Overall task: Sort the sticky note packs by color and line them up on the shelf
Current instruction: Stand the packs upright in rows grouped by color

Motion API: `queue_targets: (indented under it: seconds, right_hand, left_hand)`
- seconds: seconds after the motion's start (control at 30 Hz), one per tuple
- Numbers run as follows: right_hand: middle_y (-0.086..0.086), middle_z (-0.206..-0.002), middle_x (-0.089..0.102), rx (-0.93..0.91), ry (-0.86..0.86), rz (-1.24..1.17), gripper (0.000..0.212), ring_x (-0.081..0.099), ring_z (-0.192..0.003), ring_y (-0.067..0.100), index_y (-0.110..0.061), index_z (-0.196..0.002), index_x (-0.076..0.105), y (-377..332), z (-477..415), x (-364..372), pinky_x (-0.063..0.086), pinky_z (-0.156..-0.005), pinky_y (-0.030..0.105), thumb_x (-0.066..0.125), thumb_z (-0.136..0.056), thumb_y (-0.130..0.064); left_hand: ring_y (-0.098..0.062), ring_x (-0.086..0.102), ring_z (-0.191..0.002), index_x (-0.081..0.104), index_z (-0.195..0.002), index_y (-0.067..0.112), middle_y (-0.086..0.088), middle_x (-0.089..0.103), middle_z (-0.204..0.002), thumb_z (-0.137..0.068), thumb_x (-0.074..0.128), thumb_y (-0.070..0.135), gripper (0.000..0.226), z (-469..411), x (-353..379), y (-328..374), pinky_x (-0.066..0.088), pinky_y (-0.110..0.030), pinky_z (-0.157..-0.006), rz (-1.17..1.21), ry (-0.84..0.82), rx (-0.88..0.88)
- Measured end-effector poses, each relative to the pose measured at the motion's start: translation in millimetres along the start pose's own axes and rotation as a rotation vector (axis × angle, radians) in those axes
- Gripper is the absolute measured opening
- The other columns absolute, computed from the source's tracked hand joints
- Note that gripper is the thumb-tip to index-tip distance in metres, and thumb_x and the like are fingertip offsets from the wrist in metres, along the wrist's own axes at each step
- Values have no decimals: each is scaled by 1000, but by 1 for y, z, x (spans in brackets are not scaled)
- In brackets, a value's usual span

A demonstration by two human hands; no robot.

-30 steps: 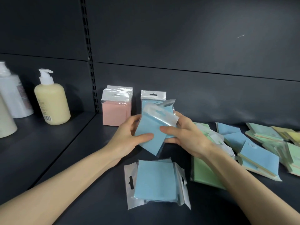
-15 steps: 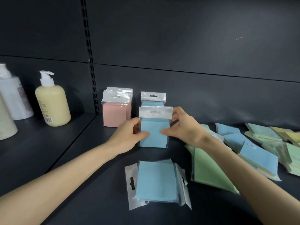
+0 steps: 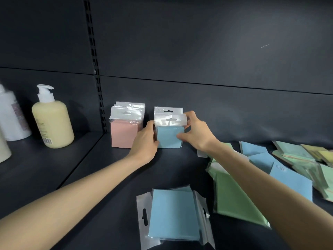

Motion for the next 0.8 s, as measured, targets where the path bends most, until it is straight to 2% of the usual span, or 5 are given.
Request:
queue_targets:
  seconds: [0.17, 0.37, 0.53, 0.63, 0.8]
  right_hand:
    - [0, -94, 50, 7, 11, 39, 61, 52, -78, 18, -16, -132, 32, 3, -8, 6, 38, -69, 22, 65, -82, -5]
    - [6, -108, 52, 32, 30, 109, 80, 52, -91, 22, -23, -146, 14, 7, -13, 10, 46, -84, 31, 63, -85, -5]
    - [10, -108, 57, 30, 27, 212, 69, 56, -96, 30, -21, -140, 24, 8, -17, 9, 49, -89, 44, 64, -85, -10]
    - [9, -115, 56, 33, -1, 307, 66, 54, -102, 33, -23, -138, 29, 10, -20, 9, 48, -90, 45, 66, -84, -18]
    - [9, -123, 49, 15, 1, 285, 68, 55, -100, 33, -22, -138, 35, 5, -15, -4, 47, -92, 44, 69, -80, -23]
  left_hand:
    - [-30, 49, -117, 25, -142, 13, -12, 52, -123, -87, 55, -2, 64, -4, 3, 0, 44, -42, -96, -50, 35, 10]
    - [-25, 11, -143, -2, -150, 8, -15, 28, -148, -92, 46, -5, 76, -4, 5, -1, 27, -34, -109, -103, 44, -38]
    - [-30, 41, -122, 12, -148, 17, -16, 36, -136, -90, 49, -4, 72, 3, 2, 5, 40, -38, -96, -98, 45, 50]
    - [-29, 41, -121, 13, -149, 17, -12, 38, -131, -91, 49, 1, 71, 4, 6, 6, 41, -35, -92, -175, -19, 82]
    - [-25, 33, -132, 16, -149, 16, -7, 31, -144, -93, 54, 16, 68, 6, -2, 15, 33, -33, -103, -194, -112, 69]
Point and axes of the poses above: each hand's wrist, its own z-axis away from the middle knuckle, its own x-axis out of the palm, y = z × x, the point moved 9 cm from there along -z, towards the middle knuckle
